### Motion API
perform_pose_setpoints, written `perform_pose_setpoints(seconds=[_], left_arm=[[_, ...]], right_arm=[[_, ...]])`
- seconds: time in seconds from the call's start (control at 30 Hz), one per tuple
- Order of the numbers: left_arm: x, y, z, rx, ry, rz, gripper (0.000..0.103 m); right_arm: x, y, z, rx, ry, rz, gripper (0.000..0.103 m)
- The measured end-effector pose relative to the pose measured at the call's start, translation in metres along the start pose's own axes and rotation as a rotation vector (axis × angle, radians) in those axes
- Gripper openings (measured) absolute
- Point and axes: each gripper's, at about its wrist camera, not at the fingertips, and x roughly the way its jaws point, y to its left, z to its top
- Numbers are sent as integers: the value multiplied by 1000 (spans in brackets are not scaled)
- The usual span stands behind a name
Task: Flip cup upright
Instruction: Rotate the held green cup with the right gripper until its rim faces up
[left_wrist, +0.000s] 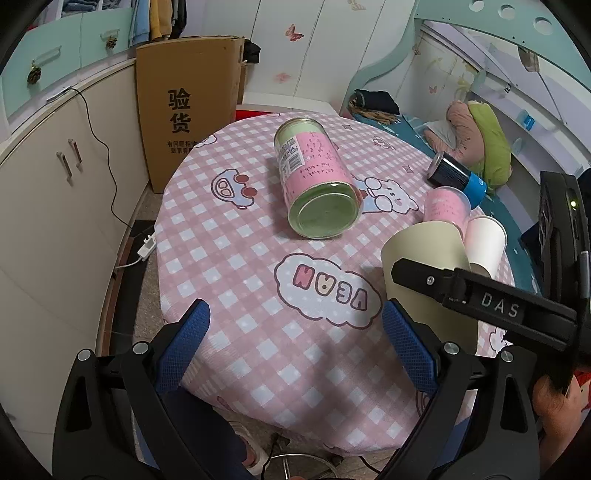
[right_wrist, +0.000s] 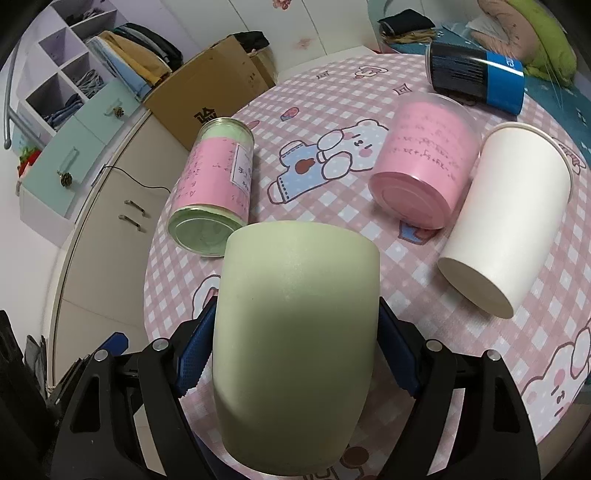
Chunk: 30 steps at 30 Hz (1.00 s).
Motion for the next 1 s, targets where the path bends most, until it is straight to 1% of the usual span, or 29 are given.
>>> perform_pose_setpoints(seconds=[0.1,0.23,0.53,0.6,0.7,0.8,1.0], left_arm=[[1,0,2,-1,-3,0,95],[2,-1,3,-5,-5,-6,95],[9,-5,15,-31,-12,-4,95],[9,-6,17,-32,-17,-1,95],[11,-6,19,-27,-13,5,95],[14,-6,18,-23,-5,18,95],[14,-7,17,-23,-3,29,95]], right_arm=[[-3,4,1,-26,-14,-1,77],[-11,12,5,-76,-57,-1,77],[-28,24,17,-208,-188,-104,76],[-28,24,19,-222,-206,-128,76],[-26,19,19,-235,-214,-154,76],[-23,14,18,-222,-199,-138,76],[-23,19,15,-238,-194,-131,76]])
